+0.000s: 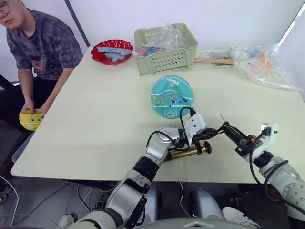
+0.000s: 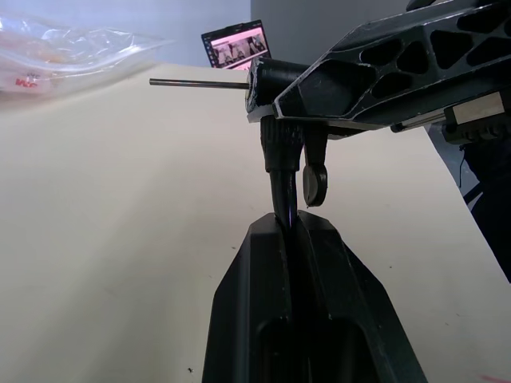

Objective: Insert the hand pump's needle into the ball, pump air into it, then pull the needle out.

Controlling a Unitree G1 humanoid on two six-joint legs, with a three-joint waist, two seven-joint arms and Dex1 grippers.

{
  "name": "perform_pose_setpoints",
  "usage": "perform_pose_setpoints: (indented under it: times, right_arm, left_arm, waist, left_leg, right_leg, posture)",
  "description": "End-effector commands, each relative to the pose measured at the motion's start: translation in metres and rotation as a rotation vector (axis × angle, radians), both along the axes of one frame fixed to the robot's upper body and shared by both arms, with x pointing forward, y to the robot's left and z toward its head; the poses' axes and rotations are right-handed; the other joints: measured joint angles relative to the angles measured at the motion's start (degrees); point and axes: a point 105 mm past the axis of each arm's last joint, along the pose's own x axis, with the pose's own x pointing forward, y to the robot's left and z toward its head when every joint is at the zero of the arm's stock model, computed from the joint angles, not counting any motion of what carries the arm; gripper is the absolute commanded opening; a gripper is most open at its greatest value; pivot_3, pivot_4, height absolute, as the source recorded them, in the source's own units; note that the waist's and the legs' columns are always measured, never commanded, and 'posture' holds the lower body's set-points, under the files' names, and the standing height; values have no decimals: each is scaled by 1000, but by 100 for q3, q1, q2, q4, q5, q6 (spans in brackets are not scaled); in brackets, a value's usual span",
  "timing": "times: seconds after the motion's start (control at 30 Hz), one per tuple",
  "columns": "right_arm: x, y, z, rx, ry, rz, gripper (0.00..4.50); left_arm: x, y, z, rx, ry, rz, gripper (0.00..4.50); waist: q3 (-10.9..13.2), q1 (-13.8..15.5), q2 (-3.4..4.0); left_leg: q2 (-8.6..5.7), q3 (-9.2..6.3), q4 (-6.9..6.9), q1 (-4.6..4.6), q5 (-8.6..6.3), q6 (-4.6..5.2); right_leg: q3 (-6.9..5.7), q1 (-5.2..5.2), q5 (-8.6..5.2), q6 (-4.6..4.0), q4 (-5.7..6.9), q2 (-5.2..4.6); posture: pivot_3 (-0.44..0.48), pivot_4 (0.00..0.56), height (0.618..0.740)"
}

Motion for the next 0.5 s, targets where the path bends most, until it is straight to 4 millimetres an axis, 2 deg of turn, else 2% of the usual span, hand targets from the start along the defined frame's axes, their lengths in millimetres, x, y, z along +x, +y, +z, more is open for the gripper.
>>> perform_pose_setpoints:
  times: [0.03, 0.13, 0.17, 0.23, 0.27, 0.33, 0.37, 0.43, 0.5]
  right_arm:
    - [2, -7, 10, -13, -51, -29, 350]
    - [2, -5, 11, -14, -55, -23, 350]
    - [2, -5, 12, -13, -61, -21, 350]
    - [3, -4, 15, -14, -69, -18, 350]
    - [4, -4, 17, -15, -75, -20, 350]
    - [5, -5, 21, -19, -87, -23, 350]
    - [5, -5, 22, -23, -91, -19, 350]
    - [4, -4, 23, -38, -98, -5, 350]
    - [3, -3, 24, -60, -106, 5, 350]
  left_arm:
    - [-2, 0, 4, -3, -27, -9, 0]
    - [0, 2, 3, 2, -23, -3, 996]
    - [-1, 3, 6, -10, -22, -5, 1523]
    - [1, 6, 13, -34, -39, 0, 2098]
    - [2, 8, 15, -41, -51, 1, 2667]
    - [1, 14, 17, -41, -62, -15, 3450]
    - [-1, 17, 18, -39, -71, -26, 4011]
    - [-2, 21, 22, -42, -83, -35, 4468]
    - [-2, 25, 26, -55, -84, -35, 4468]
  waist:
    - [0, 0, 0]
    - [0, -2, 0]
    - [0, -2, 0]
    - [0, -1, 0]
    - [0, 0, 0]
    - [1, -1, 0]
    - [1, -1, 0]
    - [0, -4, 2]
    - [0, -3, 2]
  left_leg:
    - [0, 0, 0, 0, 0, 0]
    - [0, 0, 0, 0, 0, 0]
    - [0, 0, 0, 0, 0, 0]
    - [0, 0, -1, 0, 0, 0]
    - [1, 0, -1, 0, 0, 0]
    - [0, 0, -1, -1, 0, 0]
    - [0, 0, -1, 0, 0, 0]
    - [0, 5, -2, 0, 0, 0]
    - [-1, 13, -2, 0, -1, 1]
  right_leg:
    - [0, 0, 0, 0, 0, 0]
    - [0, 0, 0, 0, 0, 0]
    - [0, 0, 0, 0, 0, 0]
    - [0, -1, 0, 0, 0, 0]
    - [0, -1, 0, 0, 0, 0]
    - [0, -1, 0, 0, 0, 0]
    - [1, -1, 0, 0, 0, 0]
    - [4, -2, 0, 0, -1, -1]
    - [11, -2, 0, 2, -4, -4]
  posture:
    - [0, 150, 740]
    - [0, 150, 740]
    - [0, 150, 740]
    - [0, 150, 740]
    - [0, 150, 740]
    - [0, 150, 740]
    - [0, 150, 740]
    - [0, 150, 740]
    - [0, 150, 740]
